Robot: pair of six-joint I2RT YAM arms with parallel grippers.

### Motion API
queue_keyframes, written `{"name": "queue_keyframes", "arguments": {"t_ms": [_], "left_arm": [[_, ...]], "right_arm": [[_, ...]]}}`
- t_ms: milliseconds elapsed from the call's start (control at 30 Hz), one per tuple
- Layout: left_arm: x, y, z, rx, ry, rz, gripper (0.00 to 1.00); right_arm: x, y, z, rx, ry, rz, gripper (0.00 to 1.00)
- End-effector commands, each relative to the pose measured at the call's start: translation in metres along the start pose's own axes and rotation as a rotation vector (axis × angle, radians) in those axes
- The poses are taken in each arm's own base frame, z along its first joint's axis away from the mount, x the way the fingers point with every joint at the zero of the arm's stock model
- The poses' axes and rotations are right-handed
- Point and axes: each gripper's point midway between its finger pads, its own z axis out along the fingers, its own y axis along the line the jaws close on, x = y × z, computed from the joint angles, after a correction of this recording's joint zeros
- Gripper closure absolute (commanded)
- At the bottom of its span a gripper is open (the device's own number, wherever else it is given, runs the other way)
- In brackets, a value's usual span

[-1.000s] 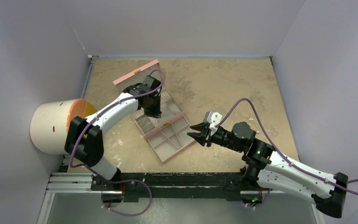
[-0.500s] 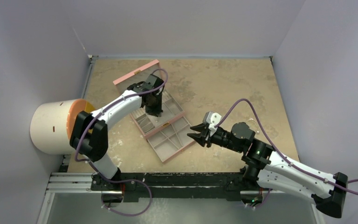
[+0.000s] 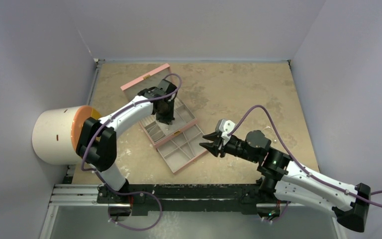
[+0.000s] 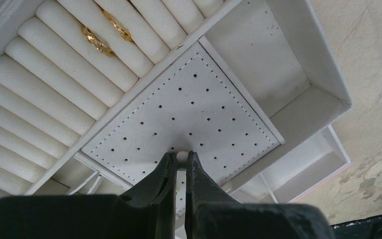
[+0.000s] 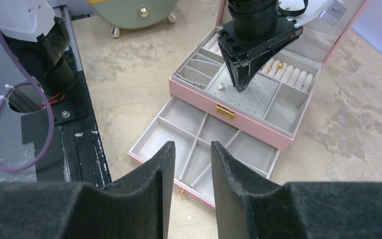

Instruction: Organize the mixed jewelry

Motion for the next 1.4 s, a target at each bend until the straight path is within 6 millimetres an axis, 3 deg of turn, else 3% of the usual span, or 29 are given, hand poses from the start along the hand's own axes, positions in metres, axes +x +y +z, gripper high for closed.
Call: {"name": "queue_keyframes", "arguments": {"t_ms": [0, 100, 367, 633, 733, 900, 1100, 1200, 1367], "left_arm": [[-0.012, 0.001, 0.003, -0.045, -0.036, 0.041, 1.0], [-0.01, 0.002, 0.007, -0.076, -0.031, 0.057, 0.99], [-0.01, 0.001, 0.005, -0.104, -0.044, 0.083, 0.77], [-0.014, -0.003, -0.006, -0.107, -0.077, 0.093, 0.69], [-0.024, -0.005, -0.02, -0.099, -0.121, 0.091, 0.67], [-0.038, -0.013, -0.051, -0.04, -0.21, 0.083, 0.63], [-0.045, -0.033, -0.092, 0.105, -0.307, 0.101, 0.6], [-0.041, -0.041, -0.109, 0.172, -0.346, 0.13, 0.6], [-0.028, -0.052, -0.131, 0.273, -0.406, 0.18, 0.6]], "right_arm": [[-0.011, -0.003, 0.001, 0.017, -0.025, 0.002, 0.63], [-0.013, -0.004, 0.001, 0.019, -0.026, 0.001, 0.61], [-0.013, -0.006, -0.001, 0.036, -0.024, 0.007, 0.57], [-0.006, -0.014, -0.007, 0.088, 0.009, 0.036, 0.54], [0.002, -0.02, -0.01, 0.142, 0.039, 0.103, 0.51], [0.023, -0.046, -0.017, 0.326, 0.141, 0.176, 0.44], [0.053, -0.07, -0.015, 0.482, 0.274, 0.23, 0.38], [0.068, -0.086, -0.017, 0.546, 0.325, 0.302, 0.37], [0.092, -0.123, -0.037, 0.715, 0.374, 0.451, 0.37]]}}
